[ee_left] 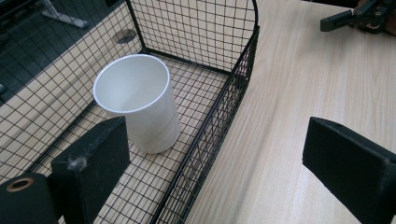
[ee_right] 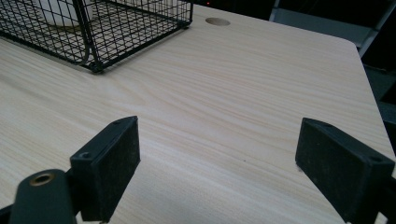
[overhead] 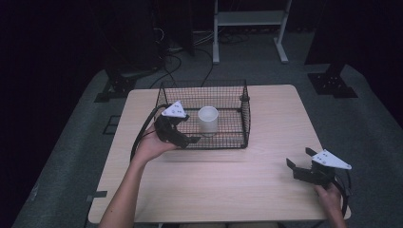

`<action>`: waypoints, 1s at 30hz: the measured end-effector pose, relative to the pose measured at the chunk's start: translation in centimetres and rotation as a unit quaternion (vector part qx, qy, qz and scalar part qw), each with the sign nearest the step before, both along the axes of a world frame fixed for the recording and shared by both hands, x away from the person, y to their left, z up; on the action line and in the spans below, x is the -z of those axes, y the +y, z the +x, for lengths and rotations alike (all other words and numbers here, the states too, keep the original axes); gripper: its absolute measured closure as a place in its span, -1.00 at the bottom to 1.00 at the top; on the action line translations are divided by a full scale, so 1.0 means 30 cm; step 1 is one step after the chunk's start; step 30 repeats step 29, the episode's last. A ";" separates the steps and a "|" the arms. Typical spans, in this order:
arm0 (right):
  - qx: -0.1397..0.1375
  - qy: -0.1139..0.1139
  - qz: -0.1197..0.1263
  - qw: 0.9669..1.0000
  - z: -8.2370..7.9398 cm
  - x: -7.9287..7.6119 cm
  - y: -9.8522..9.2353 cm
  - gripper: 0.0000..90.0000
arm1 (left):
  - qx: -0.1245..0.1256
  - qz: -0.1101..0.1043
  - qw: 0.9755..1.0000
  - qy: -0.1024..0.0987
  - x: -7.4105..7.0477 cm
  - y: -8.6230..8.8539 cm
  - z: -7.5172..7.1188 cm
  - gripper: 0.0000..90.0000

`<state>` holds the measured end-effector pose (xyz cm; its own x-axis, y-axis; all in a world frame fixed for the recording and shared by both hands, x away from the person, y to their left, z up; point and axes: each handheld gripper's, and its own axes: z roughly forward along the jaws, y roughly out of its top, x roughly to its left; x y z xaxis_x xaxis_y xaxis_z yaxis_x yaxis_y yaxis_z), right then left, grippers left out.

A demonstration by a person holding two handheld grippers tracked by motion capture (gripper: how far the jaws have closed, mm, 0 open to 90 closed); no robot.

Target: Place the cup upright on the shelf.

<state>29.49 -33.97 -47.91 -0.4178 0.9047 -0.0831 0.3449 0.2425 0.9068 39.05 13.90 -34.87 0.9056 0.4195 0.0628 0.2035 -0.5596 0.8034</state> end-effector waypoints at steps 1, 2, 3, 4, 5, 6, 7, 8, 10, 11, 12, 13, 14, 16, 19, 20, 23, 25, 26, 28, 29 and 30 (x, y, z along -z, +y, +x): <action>0.000 -0.001 0.000 1.000 0.000 0.000 0.000 -0.71 | 0.001 -0.003 1.000 0.001 0.002 0.003 -0.004 -0.85; 0.000 -0.001 0.000 1.000 0.000 0.000 0.000 -0.71 | 0.000 -0.003 1.000 0.000 0.005 0.007 -0.011 -0.85; -0.001 0.000 -0.001 1.000 0.000 0.000 0.000 -0.71 | -0.001 -0.002 1.000 0.000 0.009 0.009 -0.017 -0.85; -0.001 0.000 -0.001 1.000 0.000 0.000 0.000 -0.71 | 0.001 -0.001 1.000 0.001 0.013 0.012 -0.022 -0.85; 0.000 -0.001 -0.001 1.000 0.000 0.000 0.000 -0.71 | 0.000 -0.001 1.000 -0.001 0.018 0.014 -0.029 -0.85; -0.001 -0.001 -0.001 1.000 0.000 0.000 -0.001 -0.71 | -0.002 -0.004 1.000 -0.001 0.022 0.017 -0.035 -0.85; -0.001 0.000 -0.002 1.000 0.001 0.000 0.000 -0.71 | -0.001 -0.005 1.000 -0.002 0.025 0.021 -0.038 -0.85; -0.001 0.000 -0.002 1.000 0.001 0.000 0.000 -0.71 | -0.002 -0.006 1.000 -0.002 0.029 0.024 -0.044 -0.85; -0.002 0.000 -0.003 1.000 0.001 0.000 0.000 -0.71 | -0.004 -0.004 1.000 -0.004 0.037 0.029 -0.055 -0.85; -0.002 -0.001 -0.003 1.000 0.001 0.000 0.000 -0.71 | -0.004 -0.006 1.000 -0.004 0.040 0.032 -0.060 -0.85; -0.001 0.000 -0.003 1.000 0.001 0.000 0.000 -0.71 | -0.004 -0.010 1.000 -0.003 0.045 0.034 -0.066 -0.85; -0.002 -0.001 -0.003 1.000 0.001 0.000 0.000 -0.71 | -0.005 -0.011 1.000 -0.004 0.051 0.038 -0.073 -0.85; -0.002 0.000 -0.003 1.000 0.001 0.000 0.000 -0.71 | -0.004 -0.010 1.000 -0.003 0.055 0.039 -0.075 -0.85; -0.002 0.000 -0.002 1.000 0.001 0.000 0.000 -0.71 | -0.006 -0.009 1.000 0.002 0.064 0.045 -0.082 -0.85; -0.002 0.001 -0.003 1.000 0.002 0.000 0.000 -0.71 | -0.009 -0.008 1.000 0.002 0.073 0.055 -0.101 -0.85; -0.002 0.001 -0.002 1.000 0.002 0.000 0.000 -0.71 | -0.010 -0.010 1.000 0.001 0.077 0.059 -0.109 -0.85; -0.002 0.000 -0.002 1.000 0.001 0.000 0.000 -0.71 | -0.012 -0.015 1.000 -0.001 0.092 0.071 -0.138 -0.85; -0.003 -0.001 -0.004 1.000 0.001 0.001 0.000 -0.71 | -0.012 -0.016 1.000 0.002 0.105 0.079 -0.153 -0.85; -0.003 -0.002 -0.004 1.000 0.001 0.001 0.001 -0.71 | -0.014 -0.015 1.000 0.000 0.110 0.083 -0.160 -0.85; -0.003 -0.003 -0.005 1.000 0.001 0.001 0.001 -0.71 | -0.016 -0.020 1.000 0.000 0.118 0.091 -0.176 -0.85; -0.002 -0.002 -0.005 1.000 0.001 0.001 0.001 -0.71 | -0.017 -0.021 1.000 0.000 0.121 0.096 -0.185 -0.85; -0.002 -0.002 -0.005 1.000 0.001 0.001 0.001 -0.71 | -0.017 -0.021 1.000 0.000 0.121 0.096 -0.185 -0.85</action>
